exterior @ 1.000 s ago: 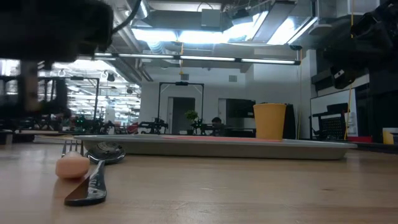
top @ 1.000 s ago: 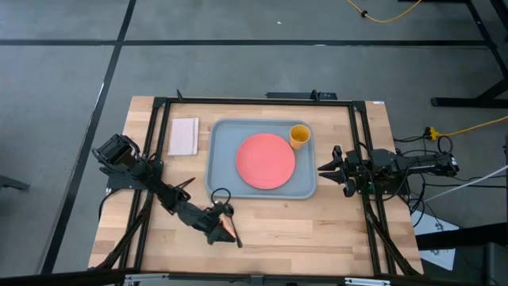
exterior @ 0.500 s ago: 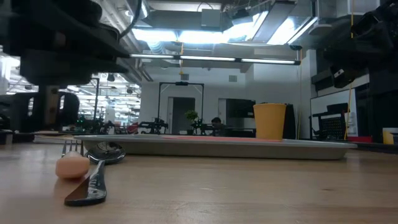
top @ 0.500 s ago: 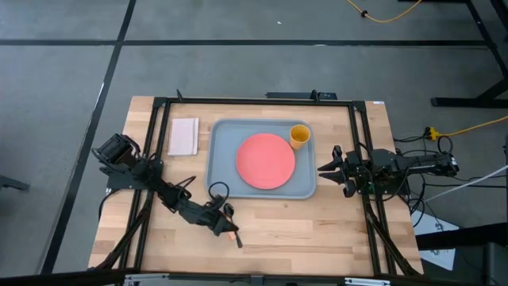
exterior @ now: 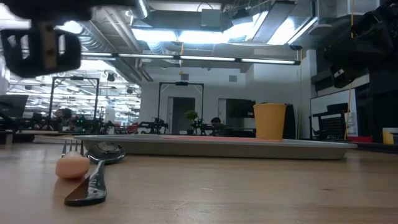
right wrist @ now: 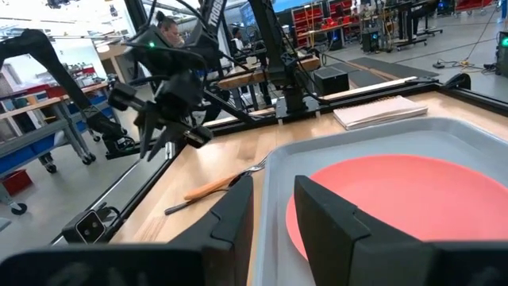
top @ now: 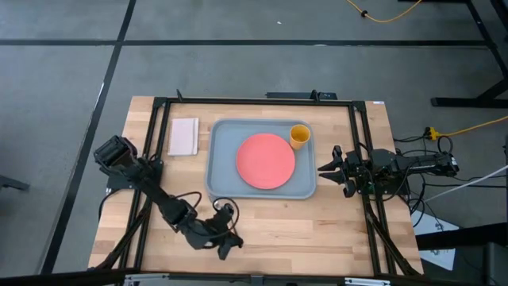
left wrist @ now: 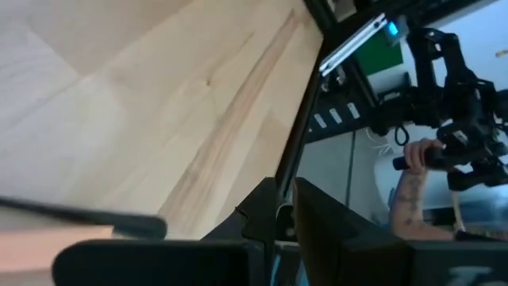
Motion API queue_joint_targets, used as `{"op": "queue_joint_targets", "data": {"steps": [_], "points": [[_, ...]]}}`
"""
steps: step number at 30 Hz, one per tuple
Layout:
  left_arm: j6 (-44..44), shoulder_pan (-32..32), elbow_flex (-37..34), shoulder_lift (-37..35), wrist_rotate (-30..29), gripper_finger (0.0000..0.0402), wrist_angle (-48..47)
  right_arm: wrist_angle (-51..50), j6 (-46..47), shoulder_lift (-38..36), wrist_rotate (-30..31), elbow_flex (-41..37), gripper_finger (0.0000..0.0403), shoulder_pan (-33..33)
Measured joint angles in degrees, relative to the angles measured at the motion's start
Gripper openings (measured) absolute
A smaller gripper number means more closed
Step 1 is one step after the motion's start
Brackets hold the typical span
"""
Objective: Pick and place plate/cup/fork/spoon on tray
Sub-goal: Put the fork on the serving tray
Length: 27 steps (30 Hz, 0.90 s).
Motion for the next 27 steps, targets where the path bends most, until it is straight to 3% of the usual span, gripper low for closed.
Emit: {"op": "queue_joint_targets", "data": {"steps": [5,27], "points": [[6.4,1.2,0.9,0.0,-0.5,0.0039,-0.2,0.0,0.0,0.0,0.0,0.0,0.0099,0.0],[1.5,2.4,0.9,0.0,1.1,0.0039,-22.2,0.0,-0.1,0.0,-0.1,0.0,0.0099,0.0]]}}
